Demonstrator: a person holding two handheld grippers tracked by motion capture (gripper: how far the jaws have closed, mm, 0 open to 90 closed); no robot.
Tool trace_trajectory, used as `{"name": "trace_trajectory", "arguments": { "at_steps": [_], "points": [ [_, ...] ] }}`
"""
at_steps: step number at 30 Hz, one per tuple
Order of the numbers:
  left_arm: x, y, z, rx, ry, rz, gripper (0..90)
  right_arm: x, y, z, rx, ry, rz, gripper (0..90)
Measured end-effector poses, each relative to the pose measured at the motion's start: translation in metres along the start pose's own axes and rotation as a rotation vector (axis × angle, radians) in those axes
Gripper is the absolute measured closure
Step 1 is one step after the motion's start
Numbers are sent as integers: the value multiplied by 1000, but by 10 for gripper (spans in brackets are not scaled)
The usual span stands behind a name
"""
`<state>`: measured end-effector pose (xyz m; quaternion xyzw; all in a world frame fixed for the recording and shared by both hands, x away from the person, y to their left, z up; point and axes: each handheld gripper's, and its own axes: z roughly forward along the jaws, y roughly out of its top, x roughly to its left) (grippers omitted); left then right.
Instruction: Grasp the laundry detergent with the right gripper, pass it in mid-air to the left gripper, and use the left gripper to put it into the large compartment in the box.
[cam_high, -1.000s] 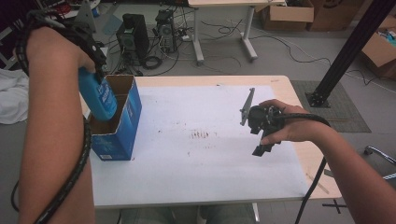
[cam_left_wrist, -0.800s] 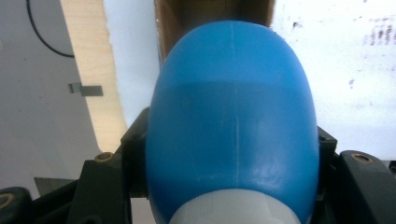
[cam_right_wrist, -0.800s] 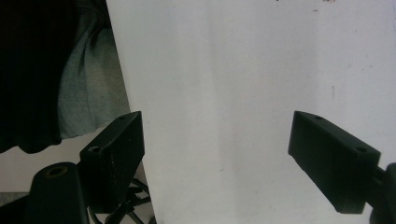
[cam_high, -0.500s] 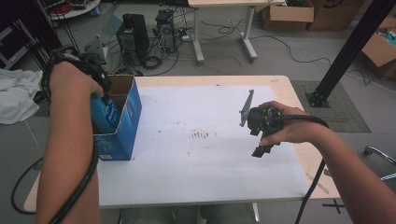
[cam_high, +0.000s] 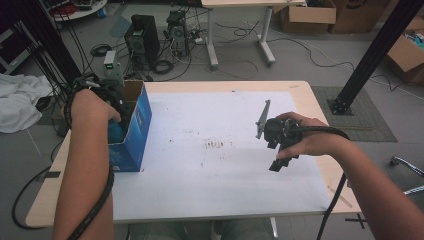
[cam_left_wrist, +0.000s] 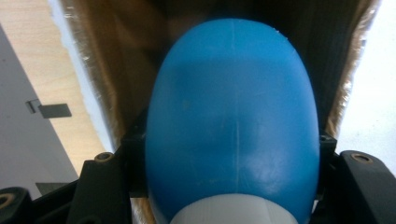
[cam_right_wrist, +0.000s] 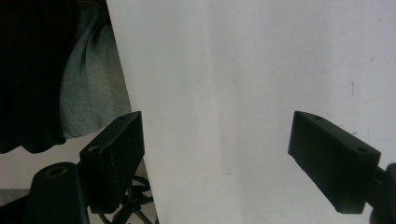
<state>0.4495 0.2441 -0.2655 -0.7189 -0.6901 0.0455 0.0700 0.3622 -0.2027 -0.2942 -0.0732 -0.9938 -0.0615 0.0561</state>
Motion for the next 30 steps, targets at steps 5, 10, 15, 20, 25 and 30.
{"name": "trace_trajectory", "arguments": {
  "at_steps": [5,10,15,20,25,30],
  "points": [
    [-1,2,8,2,9,-2,389,0,0,4,-6,6,-3,182],
    [1,3,14,5,28,-3,388,0,0,5,-8,7,-2,181],
    [5,3,25,1,7,0,388,0,0,6,-13,7,-5,181],
    [6,3,25,-9,0,-7,388,1,2,5,-8,1,-7,181],
    [4,2,25,-14,6,-6,387,1,3,2,-14,1,-3,181],
    [2,2,25,-16,10,-7,386,2,3,2,-14,-3,-1,181]
  ]
}}
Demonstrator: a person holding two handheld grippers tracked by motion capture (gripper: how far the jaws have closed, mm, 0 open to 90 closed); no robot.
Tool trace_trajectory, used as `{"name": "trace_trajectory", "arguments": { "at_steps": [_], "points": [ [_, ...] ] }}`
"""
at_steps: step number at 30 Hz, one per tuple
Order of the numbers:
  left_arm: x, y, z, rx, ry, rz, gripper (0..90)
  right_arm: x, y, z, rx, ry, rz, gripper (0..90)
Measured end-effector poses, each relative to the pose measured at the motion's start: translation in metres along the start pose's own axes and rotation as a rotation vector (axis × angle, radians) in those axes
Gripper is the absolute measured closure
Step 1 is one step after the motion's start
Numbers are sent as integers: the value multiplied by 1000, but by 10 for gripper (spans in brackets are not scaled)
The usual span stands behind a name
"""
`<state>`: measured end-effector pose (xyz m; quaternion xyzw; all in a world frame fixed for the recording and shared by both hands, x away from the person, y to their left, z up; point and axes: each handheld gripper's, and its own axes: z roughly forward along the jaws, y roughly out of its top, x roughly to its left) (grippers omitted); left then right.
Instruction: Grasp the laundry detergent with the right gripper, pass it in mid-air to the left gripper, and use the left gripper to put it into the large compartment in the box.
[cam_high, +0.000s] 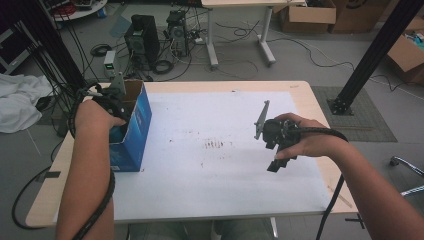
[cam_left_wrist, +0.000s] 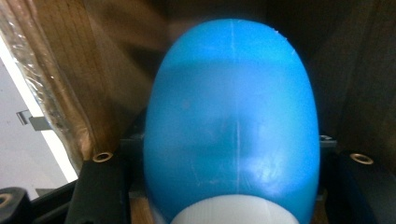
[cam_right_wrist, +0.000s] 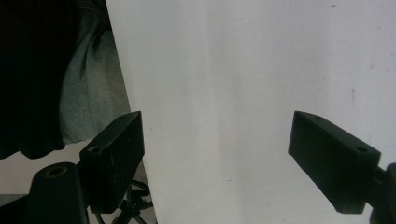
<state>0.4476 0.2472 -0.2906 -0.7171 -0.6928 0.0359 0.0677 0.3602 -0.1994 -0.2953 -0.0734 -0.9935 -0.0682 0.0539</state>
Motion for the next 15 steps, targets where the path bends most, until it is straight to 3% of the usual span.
{"name": "trace_trajectory", "arguments": {
  "at_steps": [6,15],
  "points": [
    [-1,-1,-1,-16,18,0,371,1,0,-2,-4,-3,-3,181],
    [-1,-2,-7,-27,8,8,316,1,-1,-1,-6,0,-1,182]
  ]
}}
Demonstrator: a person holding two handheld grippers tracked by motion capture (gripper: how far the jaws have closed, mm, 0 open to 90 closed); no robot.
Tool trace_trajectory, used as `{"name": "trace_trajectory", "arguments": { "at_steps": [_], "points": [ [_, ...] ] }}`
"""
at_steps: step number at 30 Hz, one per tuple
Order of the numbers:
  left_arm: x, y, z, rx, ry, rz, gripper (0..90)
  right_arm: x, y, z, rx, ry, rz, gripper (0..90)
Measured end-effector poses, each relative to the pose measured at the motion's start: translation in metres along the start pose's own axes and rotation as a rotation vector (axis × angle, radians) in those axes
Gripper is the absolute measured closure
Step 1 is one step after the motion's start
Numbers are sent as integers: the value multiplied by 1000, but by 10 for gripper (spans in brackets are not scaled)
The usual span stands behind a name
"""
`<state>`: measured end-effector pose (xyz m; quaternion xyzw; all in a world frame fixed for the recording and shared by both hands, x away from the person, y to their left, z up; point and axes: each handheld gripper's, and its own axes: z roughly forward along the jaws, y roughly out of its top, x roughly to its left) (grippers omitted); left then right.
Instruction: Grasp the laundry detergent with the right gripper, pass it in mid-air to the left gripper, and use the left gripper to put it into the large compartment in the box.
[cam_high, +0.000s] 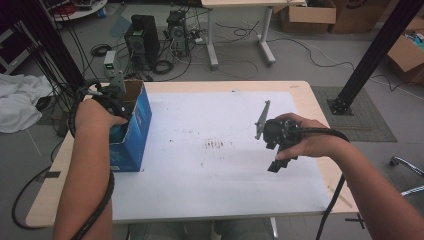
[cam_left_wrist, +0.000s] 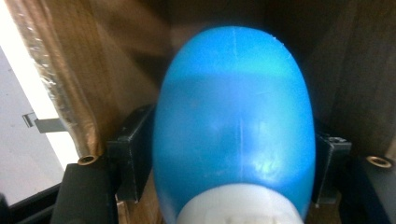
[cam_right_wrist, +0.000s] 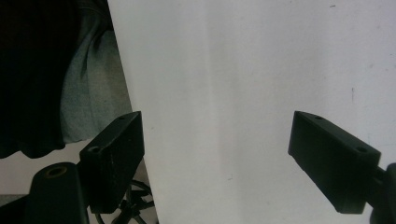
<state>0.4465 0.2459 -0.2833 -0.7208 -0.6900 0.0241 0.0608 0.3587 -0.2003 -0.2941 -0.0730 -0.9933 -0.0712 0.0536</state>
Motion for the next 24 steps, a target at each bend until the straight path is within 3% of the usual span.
{"name": "trace_trajectory", "arguments": {
  "at_steps": [9,19,24],
  "points": [
    [-1,-2,-14,-19,3,-3,292,0,0,-1,-2,-1,-1,182],
    [-2,-6,-31,-39,9,25,223,-1,0,-1,3,-3,0,182],
    [1,-9,-40,-51,9,8,212,0,3,-1,1,-3,-5,182]
  ]
}}
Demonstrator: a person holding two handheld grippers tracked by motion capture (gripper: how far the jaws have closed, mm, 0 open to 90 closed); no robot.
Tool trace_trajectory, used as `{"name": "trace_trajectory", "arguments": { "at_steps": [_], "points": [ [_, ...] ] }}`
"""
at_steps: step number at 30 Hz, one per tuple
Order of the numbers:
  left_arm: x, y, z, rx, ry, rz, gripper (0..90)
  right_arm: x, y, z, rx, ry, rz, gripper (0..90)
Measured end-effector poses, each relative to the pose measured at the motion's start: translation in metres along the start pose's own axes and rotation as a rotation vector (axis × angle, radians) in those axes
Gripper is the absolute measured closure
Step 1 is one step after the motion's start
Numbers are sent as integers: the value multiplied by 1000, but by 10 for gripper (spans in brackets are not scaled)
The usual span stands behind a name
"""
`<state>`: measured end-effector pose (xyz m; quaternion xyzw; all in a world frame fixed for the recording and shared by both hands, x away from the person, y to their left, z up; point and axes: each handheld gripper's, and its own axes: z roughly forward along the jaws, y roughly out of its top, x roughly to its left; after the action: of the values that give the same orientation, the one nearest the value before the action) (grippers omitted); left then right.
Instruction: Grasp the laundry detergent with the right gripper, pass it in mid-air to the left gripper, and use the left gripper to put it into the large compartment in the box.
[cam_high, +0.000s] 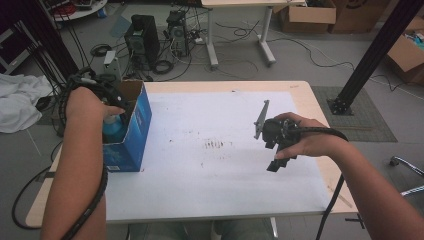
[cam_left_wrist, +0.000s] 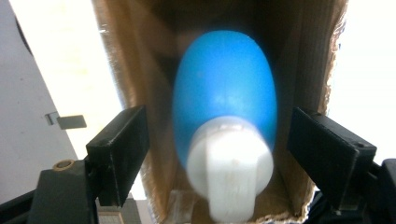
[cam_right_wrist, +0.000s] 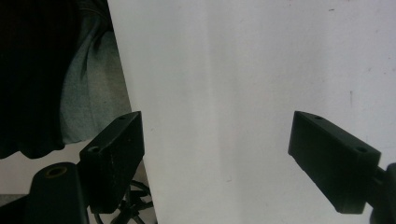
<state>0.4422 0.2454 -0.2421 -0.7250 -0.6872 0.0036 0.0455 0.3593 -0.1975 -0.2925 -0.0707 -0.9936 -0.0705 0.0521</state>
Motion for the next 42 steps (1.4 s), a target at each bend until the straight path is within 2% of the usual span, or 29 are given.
{"name": "trace_trajectory", "arguments": {
  "at_steps": [5,11,16,19,22,23,26,33,35,37,42],
  "points": [
    [3,-3,-14,-25,-18,6,199,0,3,-3,4,-4,-5,182],
    [3,-6,-28,-36,-1,7,155,1,4,-6,-4,-13,-9,181],
    [3,-8,-41,-56,-8,34,125,1,5,-3,-6,-9,-4,181],
    [-1,-8,-47,-63,-5,46,110,1,5,-4,-3,-8,-8,181],
    [-10,-9,-55,-69,-3,83,86,0,5,-4,-6,-8,-7,181],
    [-10,-9,-55,-69,-3,83,83,0,5,-4,-6,-6,-7,181],
    [-22,-11,-65,-86,3,138,60,-1,5,-3,-6,-8,-3,181],
    [-43,-11,-75,-98,-34,242,12,0,5,-2,-4,-2,-1,181],
    [-50,-11,-76,-85,-29,278,4,0,5,-2,-5,0,-2,181],
    [-57,-12,-75,-65,-14,325,3,1,5,-3,-5,5,-8,181],
    [-76,-15,-76,-78,-22,458,1,1,3,-5,-6,7,-2,180]
  ]
}}
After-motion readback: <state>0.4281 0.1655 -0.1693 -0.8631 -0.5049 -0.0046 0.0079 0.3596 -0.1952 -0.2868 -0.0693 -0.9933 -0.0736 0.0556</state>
